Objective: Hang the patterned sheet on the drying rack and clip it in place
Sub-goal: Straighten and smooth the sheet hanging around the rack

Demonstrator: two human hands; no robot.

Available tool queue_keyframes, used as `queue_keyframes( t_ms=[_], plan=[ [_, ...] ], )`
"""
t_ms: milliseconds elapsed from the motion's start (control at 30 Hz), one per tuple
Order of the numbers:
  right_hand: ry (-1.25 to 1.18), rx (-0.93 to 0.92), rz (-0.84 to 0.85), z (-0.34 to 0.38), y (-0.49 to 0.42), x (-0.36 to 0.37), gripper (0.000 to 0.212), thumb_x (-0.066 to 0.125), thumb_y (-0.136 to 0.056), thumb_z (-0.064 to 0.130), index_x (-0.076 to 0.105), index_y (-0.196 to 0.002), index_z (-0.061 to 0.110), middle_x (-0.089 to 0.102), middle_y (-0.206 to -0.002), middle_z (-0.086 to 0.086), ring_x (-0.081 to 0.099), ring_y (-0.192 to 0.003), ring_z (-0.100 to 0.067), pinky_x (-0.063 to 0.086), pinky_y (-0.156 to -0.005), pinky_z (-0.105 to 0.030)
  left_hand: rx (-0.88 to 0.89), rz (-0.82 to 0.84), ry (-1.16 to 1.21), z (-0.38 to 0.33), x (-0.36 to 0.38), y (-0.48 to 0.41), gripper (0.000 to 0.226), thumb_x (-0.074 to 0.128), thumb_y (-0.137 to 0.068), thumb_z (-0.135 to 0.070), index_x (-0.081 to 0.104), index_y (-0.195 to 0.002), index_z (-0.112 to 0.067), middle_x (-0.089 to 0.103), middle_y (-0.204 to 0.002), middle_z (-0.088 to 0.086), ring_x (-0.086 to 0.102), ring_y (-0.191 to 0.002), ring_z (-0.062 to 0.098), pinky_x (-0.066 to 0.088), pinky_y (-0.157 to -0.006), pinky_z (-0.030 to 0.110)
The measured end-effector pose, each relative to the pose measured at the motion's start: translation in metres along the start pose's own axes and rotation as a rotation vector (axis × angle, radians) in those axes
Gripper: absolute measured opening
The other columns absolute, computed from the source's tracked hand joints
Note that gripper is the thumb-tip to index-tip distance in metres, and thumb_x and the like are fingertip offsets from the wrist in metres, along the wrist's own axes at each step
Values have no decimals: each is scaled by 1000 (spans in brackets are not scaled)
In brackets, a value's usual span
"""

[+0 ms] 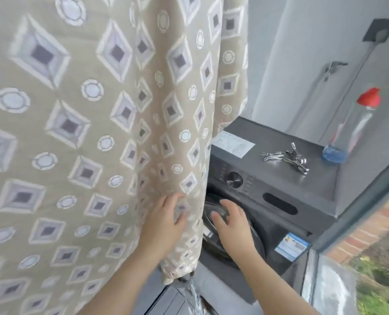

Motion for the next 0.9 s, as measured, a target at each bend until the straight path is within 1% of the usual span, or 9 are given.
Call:
queue_keyframes(
  t_ms=[133,233,333,400,467,567,633,733,900],
  plan=[
    [-165,-28,54,23,-77,-17,46,52,-92,31,42,-136,22,45,-138,2,46,-121,-15,38,-98,-29,-62,-135,129,-28,-9,-53,27,59,-86,-18,55,-108,-33,52,-83,-12,55,-80,12,44,-75,26],
    [-275,-10,74,44,-126,-18,51,54,-92,31,39,-138,18,46,-136,1,45,-123,-15,33,-93,-24,-9,-105,245,-60,-14,-94,30,60,-85,-16,53,-94,-44,57,-79,-11,59,-74,9,51,-73,28],
    [-426,-29,77,67,-160,-21,50,54,-91,30,37,-138,23,51,-128,3,47,-121,-15,37,-100,-30,35,-123,291,-85,-22,-125,33,59,-86,-15,50,-93,-46,62,-80,-14,63,-75,4,51,-80,28],
    [-534,-67,115,85,-176,-23,29,51,-93,28,47,-122,30,59,-110,12,55,-107,-10,43,-89,-23,48,-135,298,-93,-23,-133,35,56,-88,-16,47,-92,-49,63,-86,-14,64,-79,1,50,-84,28],
    [-618,-102,142,99,-187,-28,12,50,-94,24,58,-103,23,63,-89,14,60,-87,-6,48,-77,-18,53,-164,306,-98,-22,-136,37,53,-89,-15,46,-91,-51,63,-92,-16,66,-86,5,50,-87,32],
    [-627,-145,124,104,-206,-43,30,50,-94,21,58,-93,-9,53,-74,-6,50,-70,-16,42,-66,-28,62,-229,250,-108,-22,-141,38,49,-90,-14,44,-93,-51,63,-100,-17,64,-93,4,49,-89,32],
    [-713,-167,73,99,-218,-67,22,49,-95,17,60,-82,4,55,-68,2,51,-63,-11,43,-58,-16,88,-254,189,-119,-18,-148,35,49,-90,-12,48,-102,-46,59,-109,-19,60,-98,1,48,-90,31],
    [-852,-193,61,91,-236,-108,20,50,-95,16,64,-82,23,66,-77,10,63,-67,-1,48,-57,-11,138,-308,43,-142,-6,-163,35,54,-88,-17,51,-119,-32,48,-110,-24,51,-109,4,43,-97,34],
    [-986,-250,206,93,-262,-154,18,52,-94,15,69,-93,19,73,-93,-3,68,-85,-17,55,-74,-30,223,-284,-134,-188,37,-199,77,63,-67,-53,34,-135,-30,31,-137,-14,25,-130,7,18,-103,20]
  ],
)
Point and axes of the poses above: each hand's wrist, its own y-axis away from the middle knuckle, its own x-axis out of the palm, z = x × y, the point moved 9 cm from there along -y, towards the middle knuckle
